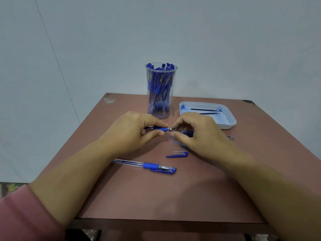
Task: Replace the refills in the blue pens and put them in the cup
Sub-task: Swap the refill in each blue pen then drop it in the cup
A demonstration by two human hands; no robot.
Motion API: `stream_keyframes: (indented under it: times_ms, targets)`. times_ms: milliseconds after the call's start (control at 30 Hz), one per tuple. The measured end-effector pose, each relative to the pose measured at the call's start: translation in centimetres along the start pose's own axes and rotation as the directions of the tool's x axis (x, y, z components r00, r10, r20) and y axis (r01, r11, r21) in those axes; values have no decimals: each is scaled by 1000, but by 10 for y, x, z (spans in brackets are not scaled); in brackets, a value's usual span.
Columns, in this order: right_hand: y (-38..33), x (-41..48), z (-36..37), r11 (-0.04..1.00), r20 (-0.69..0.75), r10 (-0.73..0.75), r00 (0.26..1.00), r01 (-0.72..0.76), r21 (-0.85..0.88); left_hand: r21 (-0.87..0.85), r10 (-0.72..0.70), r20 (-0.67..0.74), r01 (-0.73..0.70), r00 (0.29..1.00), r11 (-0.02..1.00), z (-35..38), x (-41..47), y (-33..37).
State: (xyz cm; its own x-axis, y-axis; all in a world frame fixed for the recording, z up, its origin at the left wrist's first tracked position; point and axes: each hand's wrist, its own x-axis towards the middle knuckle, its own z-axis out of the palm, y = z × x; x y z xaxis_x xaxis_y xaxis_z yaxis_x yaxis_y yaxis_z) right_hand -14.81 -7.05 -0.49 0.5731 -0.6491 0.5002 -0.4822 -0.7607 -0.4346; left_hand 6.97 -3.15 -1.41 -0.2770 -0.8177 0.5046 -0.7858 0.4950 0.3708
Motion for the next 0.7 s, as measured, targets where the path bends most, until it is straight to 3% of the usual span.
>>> stream_keyframes:
  times_ms: [267,700]
  targets:
    - [1,3,5,994,13,-17,1000,19,-105,29,44,-42,-43,998,999,1,2,-3]
    - [2,1,5,996,-3,-11,1000,11,-87,13,10,-62,-9,998,1000,2,1,-1]
